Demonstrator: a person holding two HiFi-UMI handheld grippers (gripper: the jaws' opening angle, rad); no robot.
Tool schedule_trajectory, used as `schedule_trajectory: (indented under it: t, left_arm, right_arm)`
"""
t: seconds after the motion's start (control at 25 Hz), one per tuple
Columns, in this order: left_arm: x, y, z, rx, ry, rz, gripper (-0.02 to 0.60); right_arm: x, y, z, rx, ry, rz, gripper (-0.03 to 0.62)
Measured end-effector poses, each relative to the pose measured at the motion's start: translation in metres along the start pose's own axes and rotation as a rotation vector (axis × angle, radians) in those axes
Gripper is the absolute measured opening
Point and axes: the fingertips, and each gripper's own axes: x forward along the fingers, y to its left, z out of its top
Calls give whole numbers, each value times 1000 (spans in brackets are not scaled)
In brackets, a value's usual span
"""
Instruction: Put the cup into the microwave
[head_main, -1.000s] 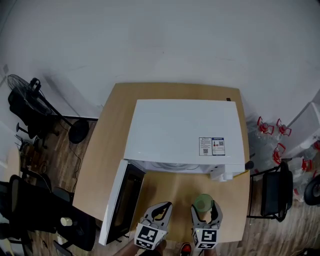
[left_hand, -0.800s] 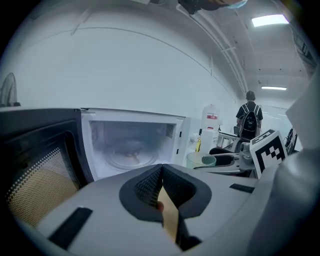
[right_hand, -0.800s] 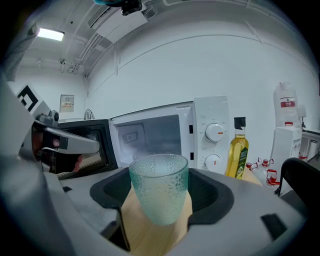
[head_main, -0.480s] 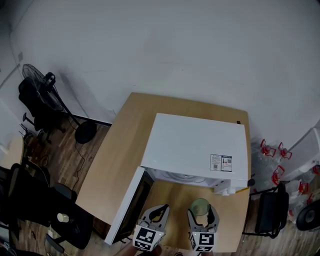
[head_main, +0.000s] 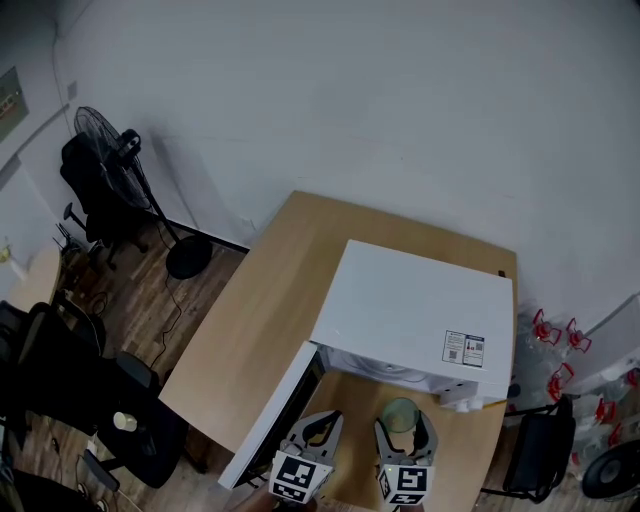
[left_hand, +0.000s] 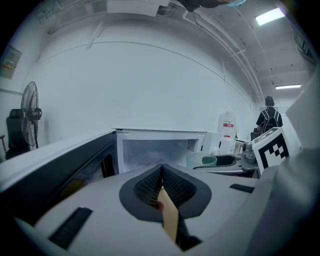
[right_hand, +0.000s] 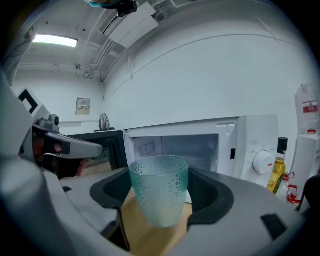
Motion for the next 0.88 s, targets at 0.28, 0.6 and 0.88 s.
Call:
schedule_trajectory:
  t: [0.28, 0.6, 0.88]
  left_arm:
    - [9, 14, 8, -3, -12, 23, 23]
    - [29, 25, 9, -7, -8, 13, 23]
    - [44, 31, 7, -7, 1, 8, 23]
  right_arm:
    - [28, 6, 12, -9, -25, 29, 353]
    - [63, 4, 21, 0, -55, 36, 353]
    - [91, -4, 19, 11, -59, 35, 353]
